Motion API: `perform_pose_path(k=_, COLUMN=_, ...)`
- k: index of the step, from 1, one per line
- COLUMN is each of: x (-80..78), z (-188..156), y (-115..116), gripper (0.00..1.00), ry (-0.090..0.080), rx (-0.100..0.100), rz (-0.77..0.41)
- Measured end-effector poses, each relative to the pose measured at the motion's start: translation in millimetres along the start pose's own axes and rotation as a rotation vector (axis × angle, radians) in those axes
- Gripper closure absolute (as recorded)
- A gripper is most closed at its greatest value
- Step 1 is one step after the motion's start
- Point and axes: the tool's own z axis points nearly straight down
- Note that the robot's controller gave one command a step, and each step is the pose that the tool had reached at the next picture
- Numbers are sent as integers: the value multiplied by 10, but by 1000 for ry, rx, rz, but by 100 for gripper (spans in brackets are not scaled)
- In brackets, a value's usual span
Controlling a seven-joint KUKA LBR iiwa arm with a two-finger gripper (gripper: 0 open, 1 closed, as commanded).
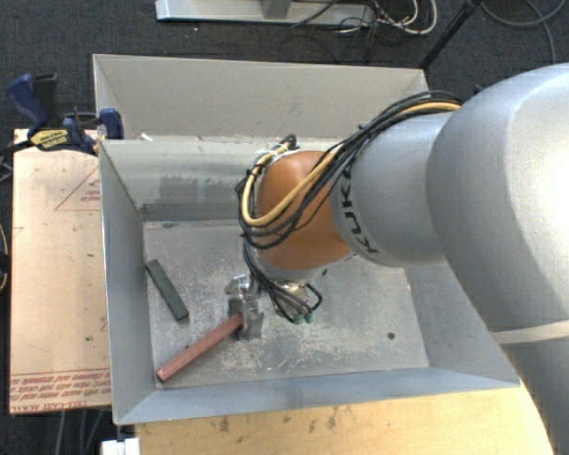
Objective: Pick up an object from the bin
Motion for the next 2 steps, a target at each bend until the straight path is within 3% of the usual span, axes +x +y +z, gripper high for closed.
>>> perform_pose_path(k=1, x=5, z=-425, y=42, gripper=100, ry=7, rx=1, rz=34)
perform_pose_path(k=2, x=207, z=-438, y=29, gripper=0, ry=-1, rx=1, rz=-23)
